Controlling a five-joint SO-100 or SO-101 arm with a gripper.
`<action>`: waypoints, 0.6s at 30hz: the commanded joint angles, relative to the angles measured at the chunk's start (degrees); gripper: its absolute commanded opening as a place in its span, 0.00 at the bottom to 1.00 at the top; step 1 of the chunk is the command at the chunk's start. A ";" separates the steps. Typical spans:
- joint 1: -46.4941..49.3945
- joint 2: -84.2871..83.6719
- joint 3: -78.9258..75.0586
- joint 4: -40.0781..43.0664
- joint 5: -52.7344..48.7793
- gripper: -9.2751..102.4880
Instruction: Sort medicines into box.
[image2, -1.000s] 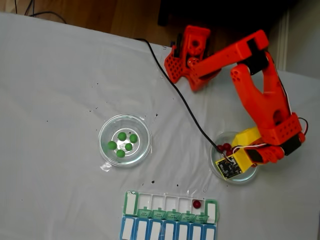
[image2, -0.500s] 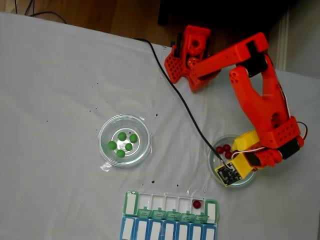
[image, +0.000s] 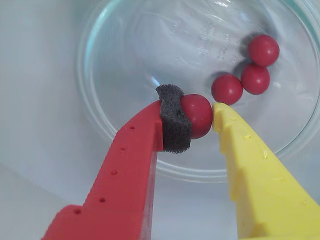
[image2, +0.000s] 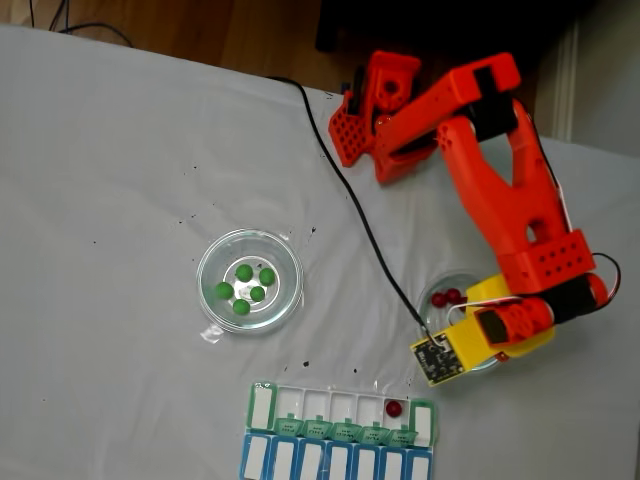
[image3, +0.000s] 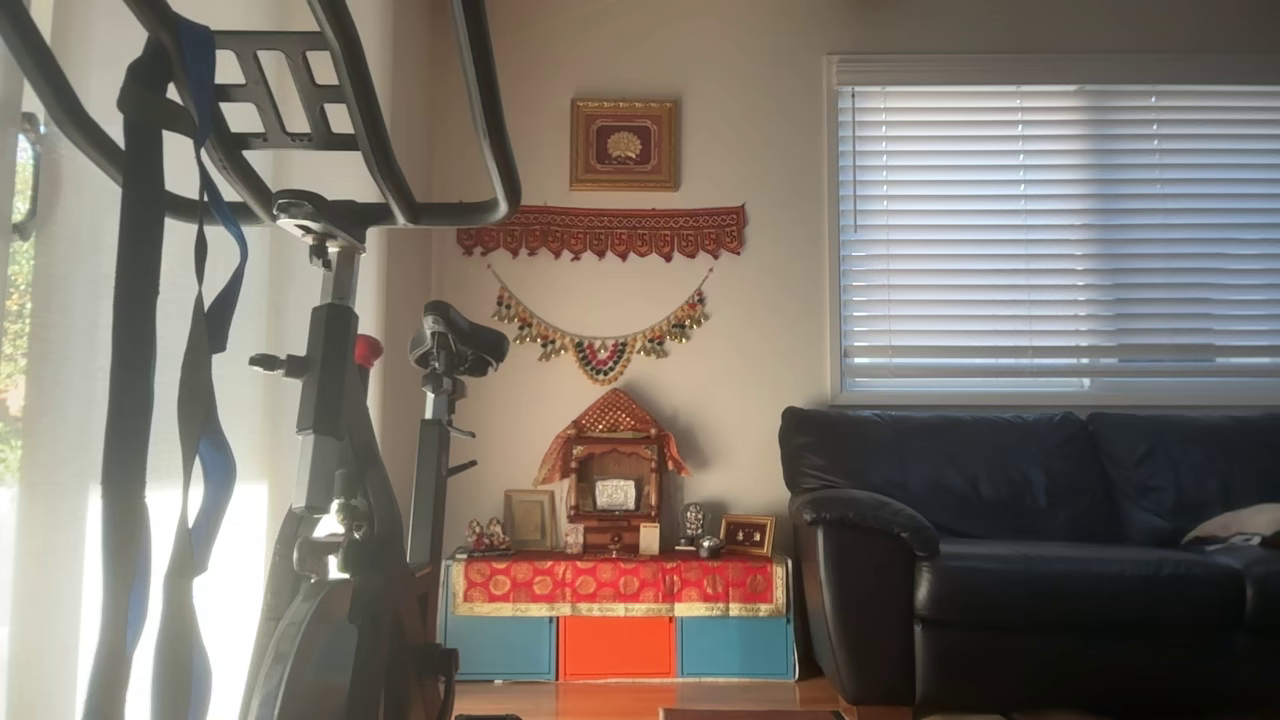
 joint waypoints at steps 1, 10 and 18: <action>3.08 7.91 -6.24 -0.62 -2.29 0.10; 15.38 5.71 -11.51 -1.05 -3.96 0.10; 22.32 5.27 -11.87 -1.85 -7.73 0.10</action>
